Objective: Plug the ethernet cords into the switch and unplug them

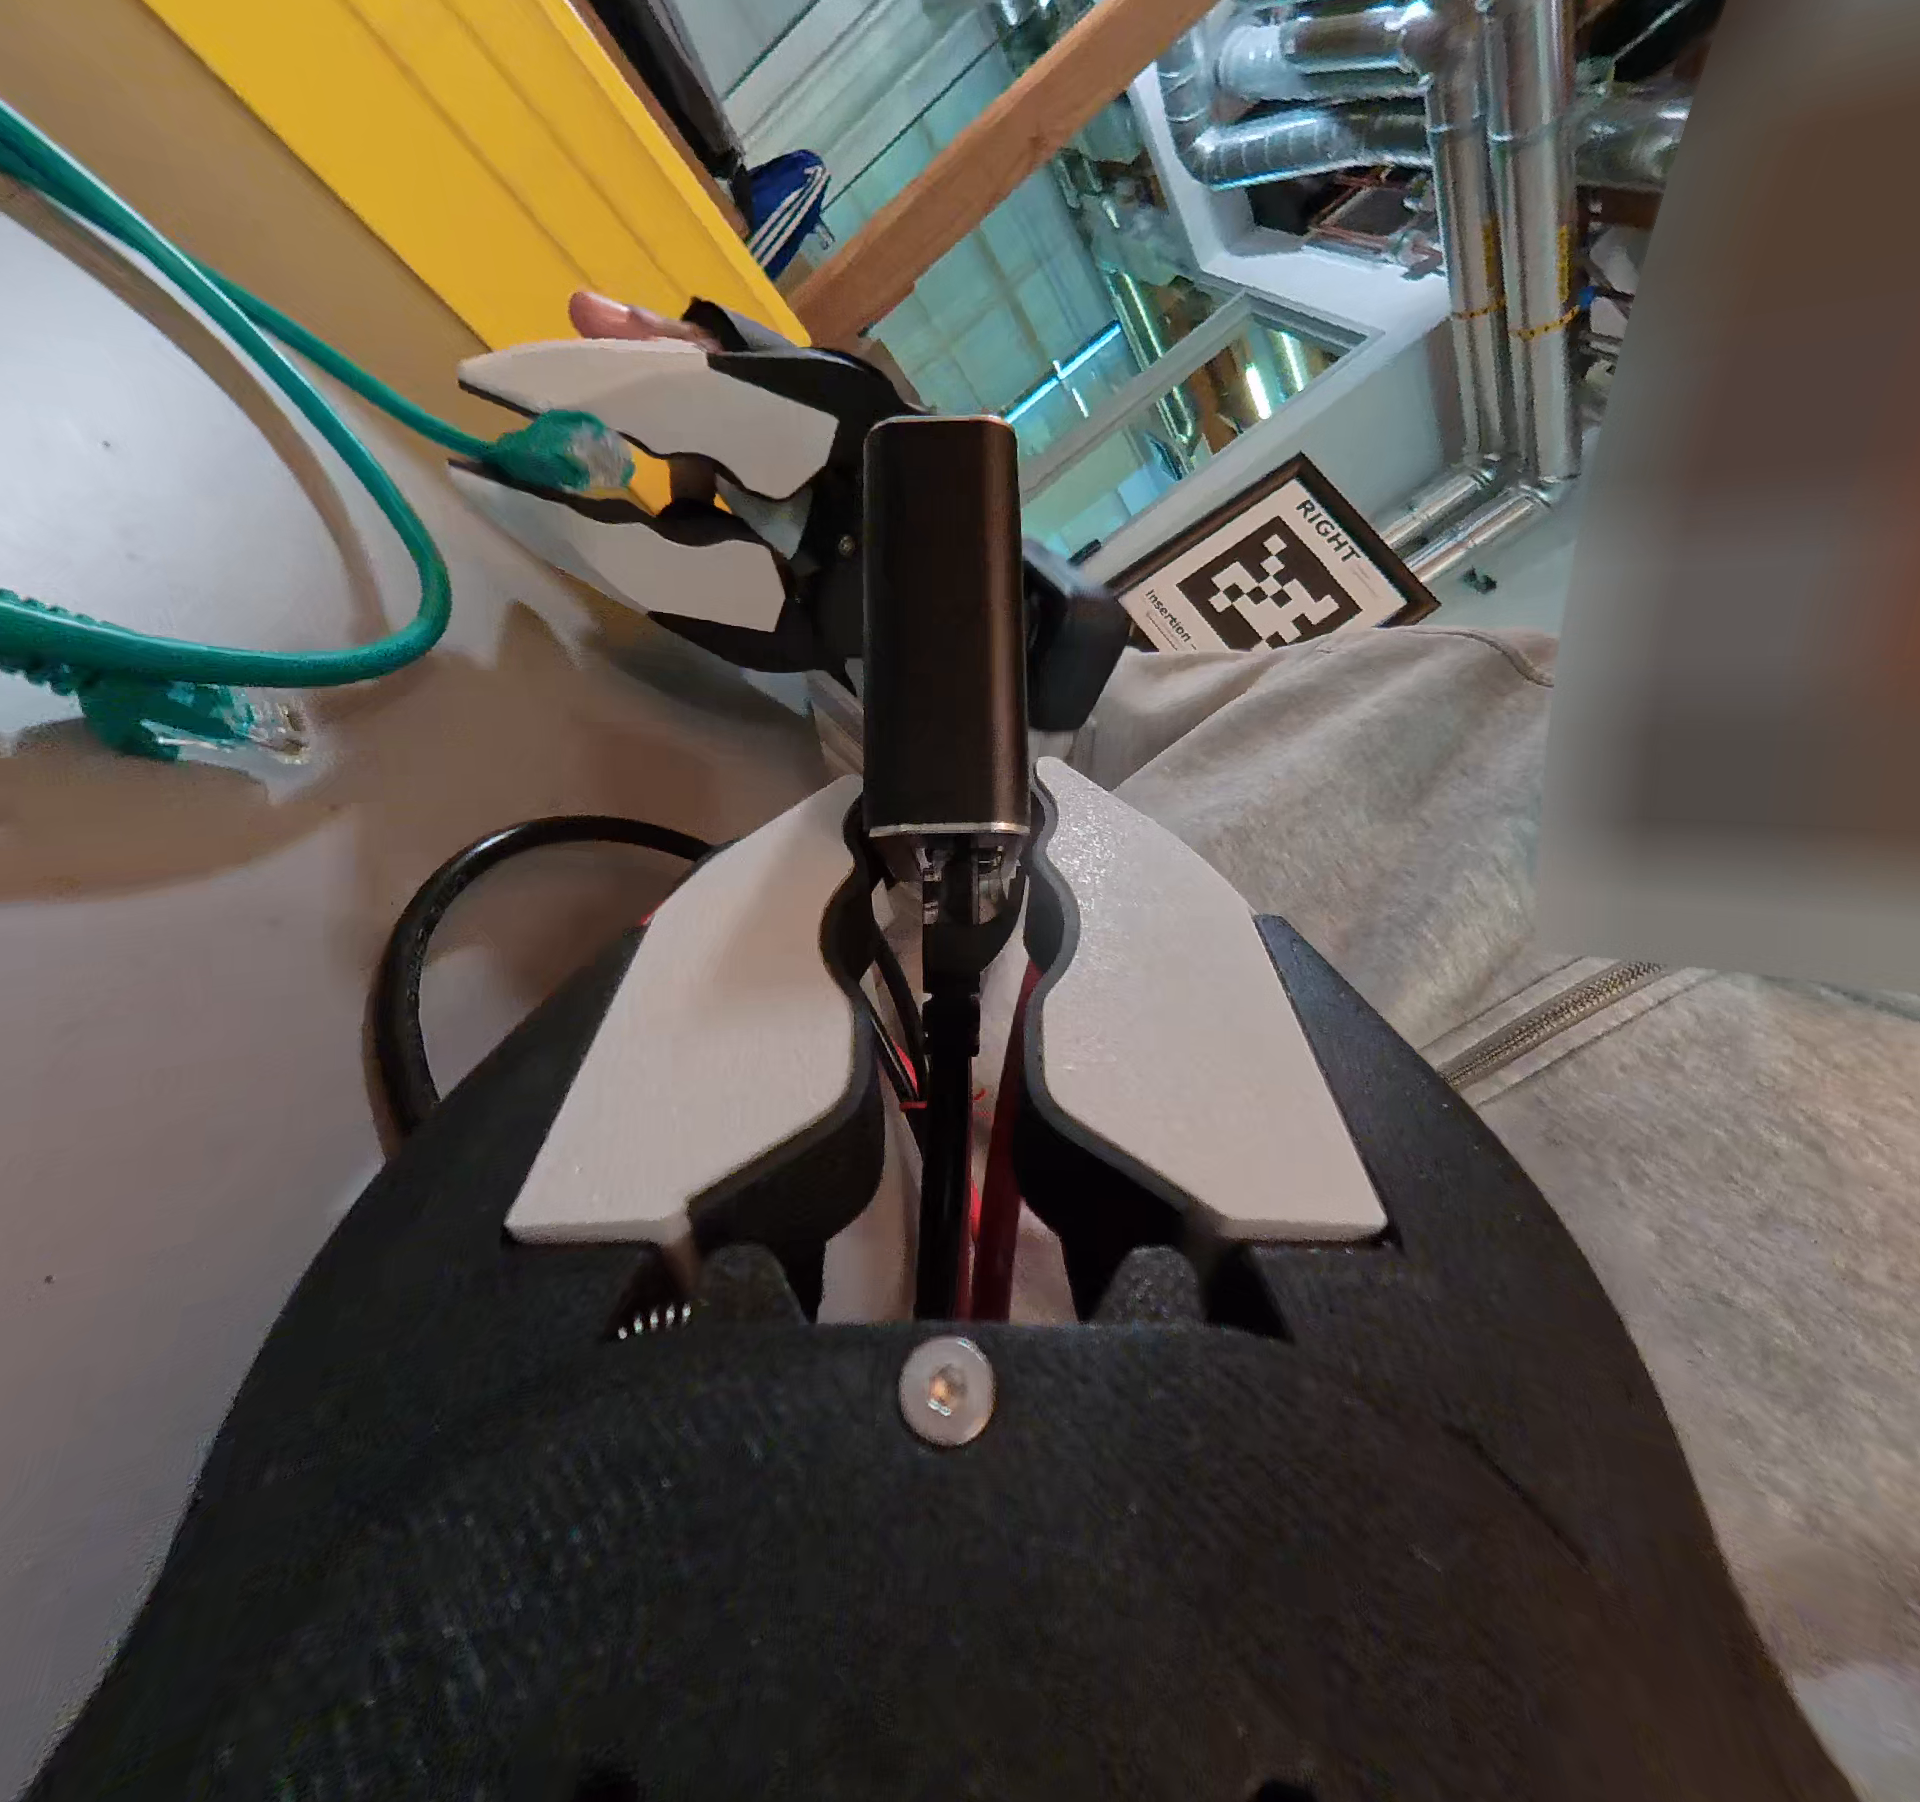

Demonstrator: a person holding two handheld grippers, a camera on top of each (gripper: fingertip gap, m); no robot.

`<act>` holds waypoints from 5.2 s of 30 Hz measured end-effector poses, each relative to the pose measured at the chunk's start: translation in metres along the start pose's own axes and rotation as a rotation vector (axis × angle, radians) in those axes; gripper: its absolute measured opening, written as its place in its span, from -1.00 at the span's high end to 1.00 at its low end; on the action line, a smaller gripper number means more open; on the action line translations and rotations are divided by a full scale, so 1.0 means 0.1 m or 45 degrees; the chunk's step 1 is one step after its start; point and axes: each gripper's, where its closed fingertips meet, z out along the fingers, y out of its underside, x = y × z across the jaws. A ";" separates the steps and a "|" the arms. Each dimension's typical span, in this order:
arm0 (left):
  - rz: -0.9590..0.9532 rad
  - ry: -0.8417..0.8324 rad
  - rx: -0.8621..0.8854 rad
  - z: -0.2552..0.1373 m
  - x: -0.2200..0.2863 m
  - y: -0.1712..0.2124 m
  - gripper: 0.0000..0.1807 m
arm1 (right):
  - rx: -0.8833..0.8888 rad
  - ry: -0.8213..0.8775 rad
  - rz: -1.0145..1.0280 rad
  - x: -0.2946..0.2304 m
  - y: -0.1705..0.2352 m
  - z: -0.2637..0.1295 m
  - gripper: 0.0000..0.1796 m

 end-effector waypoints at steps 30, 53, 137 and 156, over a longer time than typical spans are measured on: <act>-0.030 0.006 0.041 -0.06 -0.04 -0.04 0.71 | 0.457 -0.908 1.521 0.06 -0.23 -0.22 0.72; -0.043 -0.015 0.038 -0.05 -0.10 -0.02 0.71 | 0.378 -0.984 3.136 -0.04 -0.22 -0.07 0.48; -0.181 -0.034 0.022 0.25 -0.17 0.10 0.72 | 0.991 -1.278 2.386 0.44 -0.91 -0.45 0.84; -0.128 0.007 0.166 0.06 -0.08 -0.11 0.72 | 0.406 -1.225 2.404 -0.17 -0.52 -0.18 0.84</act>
